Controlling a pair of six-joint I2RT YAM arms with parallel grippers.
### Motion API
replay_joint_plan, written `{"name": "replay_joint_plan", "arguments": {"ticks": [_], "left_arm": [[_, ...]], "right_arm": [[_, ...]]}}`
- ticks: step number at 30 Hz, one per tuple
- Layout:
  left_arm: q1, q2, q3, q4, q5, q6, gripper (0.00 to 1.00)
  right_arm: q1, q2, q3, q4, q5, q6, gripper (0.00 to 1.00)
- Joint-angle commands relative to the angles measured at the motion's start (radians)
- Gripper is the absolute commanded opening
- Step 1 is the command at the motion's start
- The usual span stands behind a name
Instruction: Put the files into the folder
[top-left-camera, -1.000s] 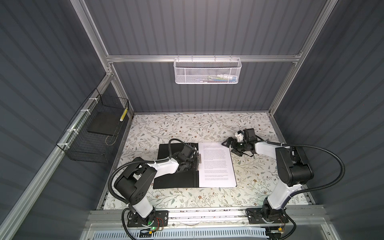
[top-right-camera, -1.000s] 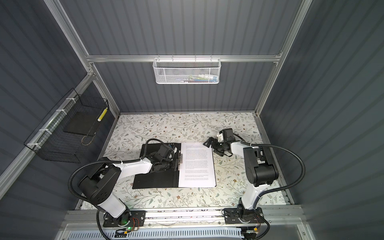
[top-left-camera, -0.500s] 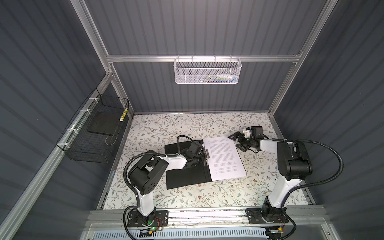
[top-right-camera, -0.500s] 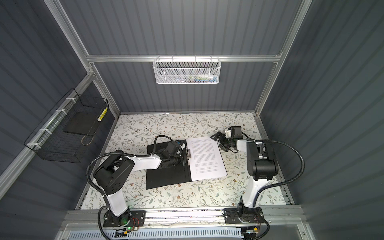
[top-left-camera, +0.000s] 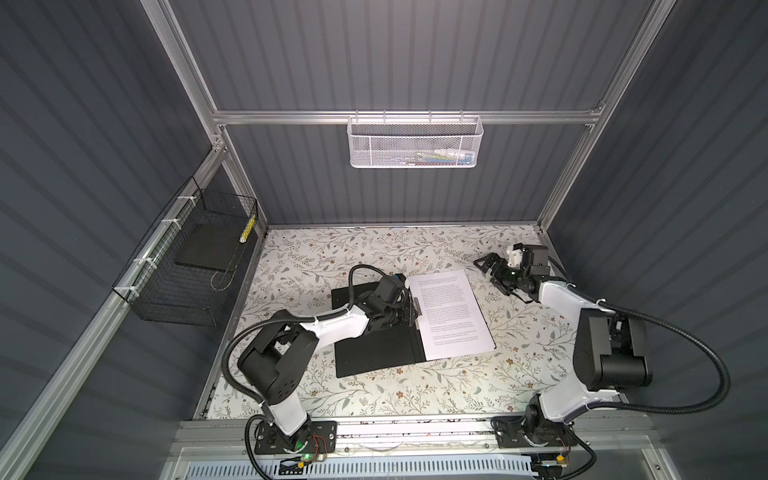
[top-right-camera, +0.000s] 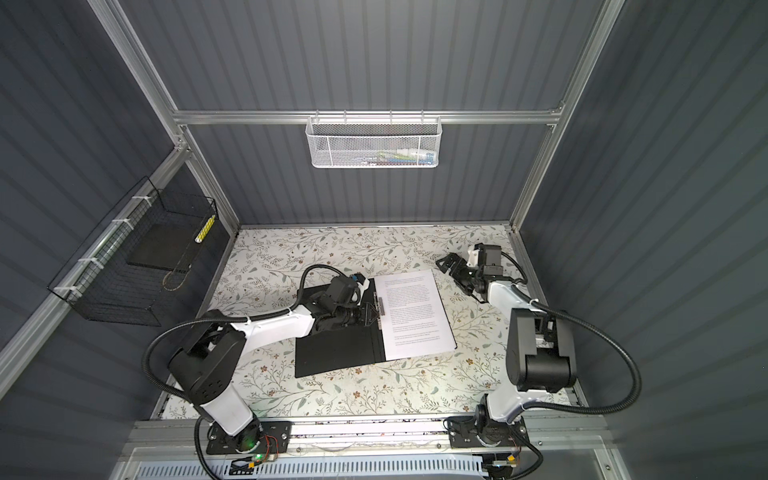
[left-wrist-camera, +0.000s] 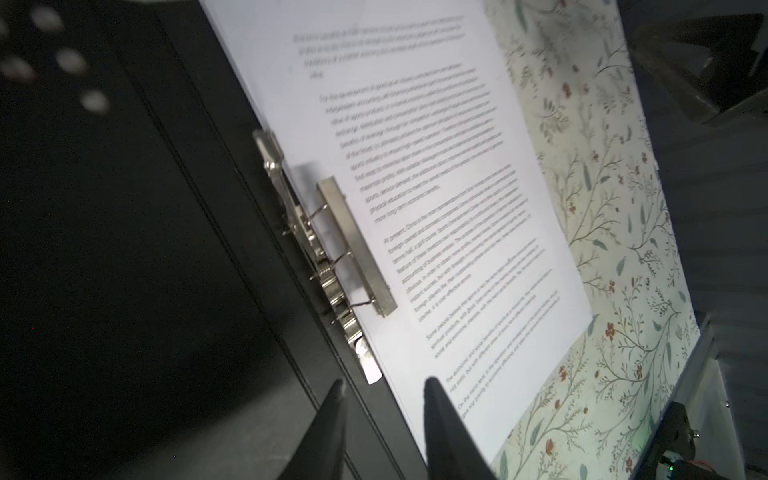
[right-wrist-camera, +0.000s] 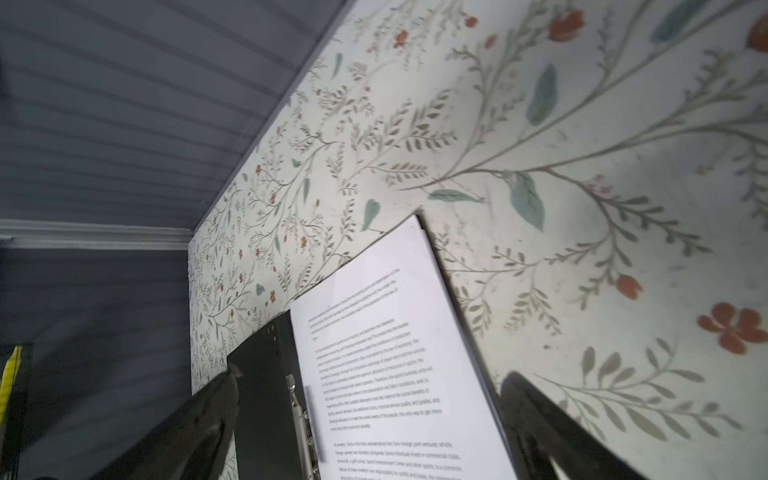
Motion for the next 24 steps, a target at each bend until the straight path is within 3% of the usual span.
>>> {"name": "replay_joint_plan", "arguments": {"ticks": [1,7,15,18,24], "left_arm": [[0.026,-0.093,-0.001,-0.093,-0.043,0.025,0.55],[0.103,-0.195,-0.074,-0.139,-0.039,0.086,0.99],[0.184,-0.217,-0.185,-0.118,0.037,0.105,1.00],[0.217,-0.213,-0.239,-0.060,0.103,0.090,1.00],[0.255,-0.207,-0.308,-0.048,0.097,0.099,1.00]], "right_arm": [[0.050,0.011,0.037,-0.012,-0.043,-0.048,0.99],[0.204,0.104,0.154,-0.009,-0.140,-0.101,0.99],[0.374,0.322,0.359,-0.116,-0.212,-0.188,0.99],[0.404,0.384,0.405,-0.133,-0.227,-0.193,0.98],[0.432,0.454,0.459,-0.173,-0.233,-0.202,0.97]]}}
